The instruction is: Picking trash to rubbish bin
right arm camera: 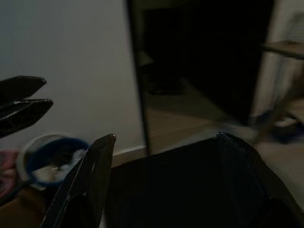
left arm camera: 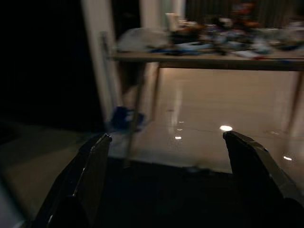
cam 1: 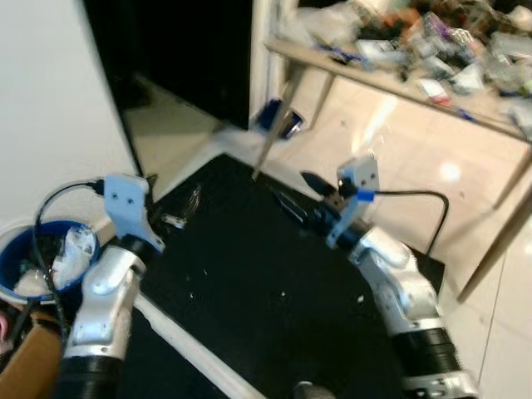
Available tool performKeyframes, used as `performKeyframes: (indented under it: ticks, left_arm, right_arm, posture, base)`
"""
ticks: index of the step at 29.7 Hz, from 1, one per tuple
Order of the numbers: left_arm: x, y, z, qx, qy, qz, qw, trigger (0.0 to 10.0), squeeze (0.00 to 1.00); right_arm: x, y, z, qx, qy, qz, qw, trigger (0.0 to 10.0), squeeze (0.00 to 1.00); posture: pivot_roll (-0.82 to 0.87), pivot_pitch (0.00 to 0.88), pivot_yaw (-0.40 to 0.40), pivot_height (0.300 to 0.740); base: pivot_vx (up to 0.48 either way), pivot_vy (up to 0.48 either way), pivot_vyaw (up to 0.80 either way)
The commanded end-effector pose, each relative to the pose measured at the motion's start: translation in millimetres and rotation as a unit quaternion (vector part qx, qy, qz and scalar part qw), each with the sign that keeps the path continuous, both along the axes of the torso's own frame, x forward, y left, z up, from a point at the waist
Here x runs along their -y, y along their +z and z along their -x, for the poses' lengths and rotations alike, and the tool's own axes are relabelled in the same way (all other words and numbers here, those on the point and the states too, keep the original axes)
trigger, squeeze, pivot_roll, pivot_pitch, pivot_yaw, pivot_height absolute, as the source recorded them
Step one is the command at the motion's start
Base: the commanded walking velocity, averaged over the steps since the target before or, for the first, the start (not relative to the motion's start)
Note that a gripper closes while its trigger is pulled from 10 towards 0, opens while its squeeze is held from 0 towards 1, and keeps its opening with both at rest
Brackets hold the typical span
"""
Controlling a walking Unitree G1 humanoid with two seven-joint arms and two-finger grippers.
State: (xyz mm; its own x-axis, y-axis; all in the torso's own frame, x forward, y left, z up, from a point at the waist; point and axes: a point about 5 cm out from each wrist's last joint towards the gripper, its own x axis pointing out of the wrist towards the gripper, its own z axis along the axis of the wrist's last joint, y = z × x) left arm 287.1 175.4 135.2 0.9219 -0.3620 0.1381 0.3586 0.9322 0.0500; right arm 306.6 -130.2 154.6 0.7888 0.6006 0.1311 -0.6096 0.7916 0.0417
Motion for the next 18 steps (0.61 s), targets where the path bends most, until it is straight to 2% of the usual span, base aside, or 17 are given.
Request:
performKeyframes:
  ticks: [1, 18]
  left_arm:
    - [-0.1, -3.6, 1.2, -0.009, -0.002, 0.001, 1.0, 10.0, 0.0]
    - [-1.5, -1.7, 1.1, -0.003, -0.001, 0.004, 1.0, 10.0, 0.0]
  right_arm:
    - [-0.1, -2.7, 0.4, -0.007, 0.001, 0.004, 1.0, 10.0, 0.0]
    - [-0.1, -2.3, 0.3, -0.006, 0.001, 0.006, 1.0, 10.0, 0.0]
  posture:
    - [0.03, 0.0, 0.015, 0.74]
    - [0.03, 0.0, 0.015, 0.74]
  base:
    - [0.0, 0.0, -0.8]
    - [0.0, 0.0, -0.79]
